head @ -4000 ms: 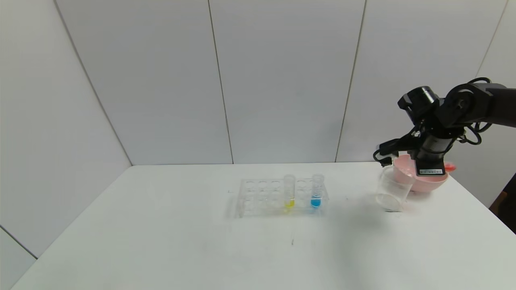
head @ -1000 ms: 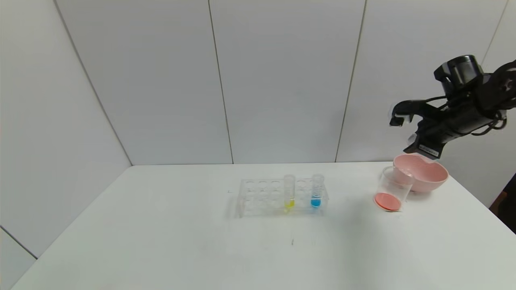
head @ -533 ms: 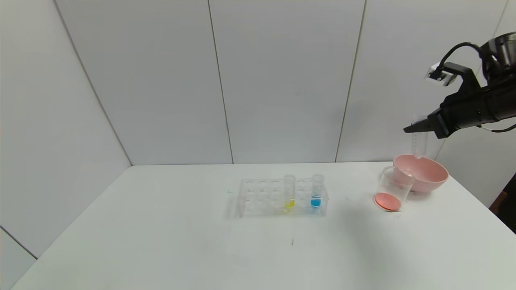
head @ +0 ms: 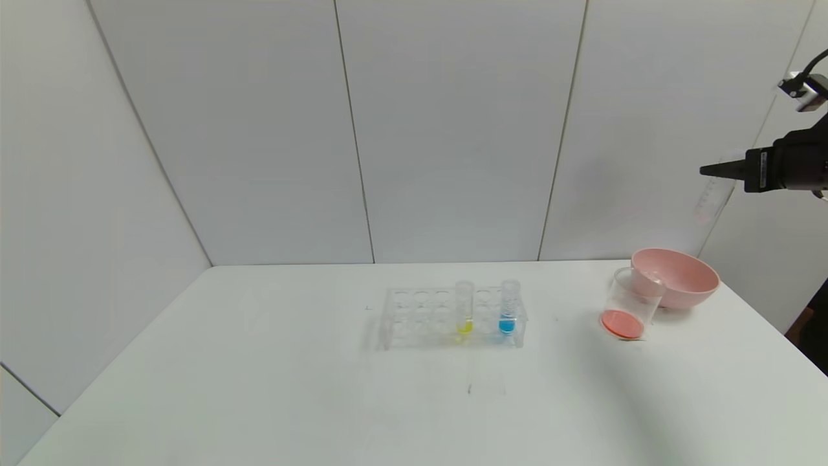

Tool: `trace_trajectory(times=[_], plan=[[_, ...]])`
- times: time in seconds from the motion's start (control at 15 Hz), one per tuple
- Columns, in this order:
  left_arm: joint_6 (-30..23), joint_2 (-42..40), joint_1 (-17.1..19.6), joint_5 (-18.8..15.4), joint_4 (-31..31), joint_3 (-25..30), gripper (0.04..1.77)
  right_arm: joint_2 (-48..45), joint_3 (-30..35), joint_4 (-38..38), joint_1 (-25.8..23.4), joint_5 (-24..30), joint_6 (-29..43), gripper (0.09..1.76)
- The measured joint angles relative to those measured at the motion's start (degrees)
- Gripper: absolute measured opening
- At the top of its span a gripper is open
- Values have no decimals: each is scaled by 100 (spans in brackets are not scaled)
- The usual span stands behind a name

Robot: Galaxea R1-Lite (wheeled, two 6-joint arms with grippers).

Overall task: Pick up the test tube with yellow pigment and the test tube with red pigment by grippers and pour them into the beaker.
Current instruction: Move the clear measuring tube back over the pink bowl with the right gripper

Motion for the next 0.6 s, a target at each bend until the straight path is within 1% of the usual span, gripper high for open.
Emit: trace_trajectory(times=[0.13, 0.33, 0.6], plan=[[2, 0, 0, 0, -2, 0, 172, 34, 661, -986, -238, 6, 101, 53], [0, 0, 0, 0, 0, 0, 172, 273, 1362, -1846, -444, 0, 191, 53], [0, 0, 0, 0, 0, 0, 172, 819, 1849, -3177, -505, -7, 379, 53]])
